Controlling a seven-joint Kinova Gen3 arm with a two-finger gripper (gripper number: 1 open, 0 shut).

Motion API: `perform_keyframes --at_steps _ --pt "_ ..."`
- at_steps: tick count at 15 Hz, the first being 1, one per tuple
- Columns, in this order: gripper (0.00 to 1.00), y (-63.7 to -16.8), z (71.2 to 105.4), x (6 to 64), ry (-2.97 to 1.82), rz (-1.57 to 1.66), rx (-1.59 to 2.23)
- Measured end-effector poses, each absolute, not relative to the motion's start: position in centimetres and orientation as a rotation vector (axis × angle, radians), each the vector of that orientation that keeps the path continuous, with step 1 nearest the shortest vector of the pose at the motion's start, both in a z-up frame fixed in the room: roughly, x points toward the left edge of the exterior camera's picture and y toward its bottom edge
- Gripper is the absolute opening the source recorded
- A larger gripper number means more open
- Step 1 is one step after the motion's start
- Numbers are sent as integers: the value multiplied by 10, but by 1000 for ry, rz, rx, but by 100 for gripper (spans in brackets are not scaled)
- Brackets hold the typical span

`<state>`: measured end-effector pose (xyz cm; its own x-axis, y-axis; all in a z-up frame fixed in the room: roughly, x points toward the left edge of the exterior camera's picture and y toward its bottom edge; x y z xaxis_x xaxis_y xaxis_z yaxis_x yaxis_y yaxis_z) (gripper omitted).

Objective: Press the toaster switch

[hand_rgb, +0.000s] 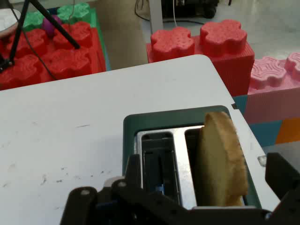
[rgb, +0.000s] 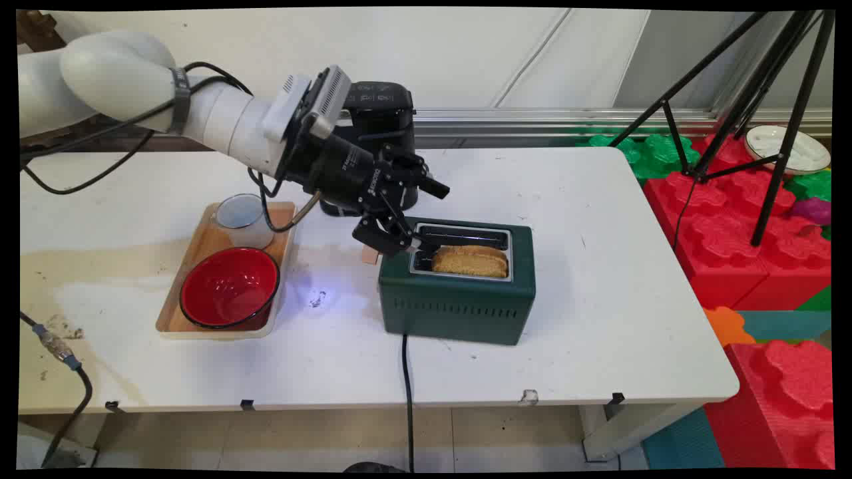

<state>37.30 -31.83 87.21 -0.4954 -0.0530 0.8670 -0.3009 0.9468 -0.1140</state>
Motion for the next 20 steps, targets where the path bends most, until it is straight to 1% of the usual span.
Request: perform_keyframes --at_steps 6,14,20 --pt "100 -309 881 396 -2097 329 251" --pt "100 -290 871 438 -2179 327 260" --pt "100 -287 868 456 -2200 332 264"
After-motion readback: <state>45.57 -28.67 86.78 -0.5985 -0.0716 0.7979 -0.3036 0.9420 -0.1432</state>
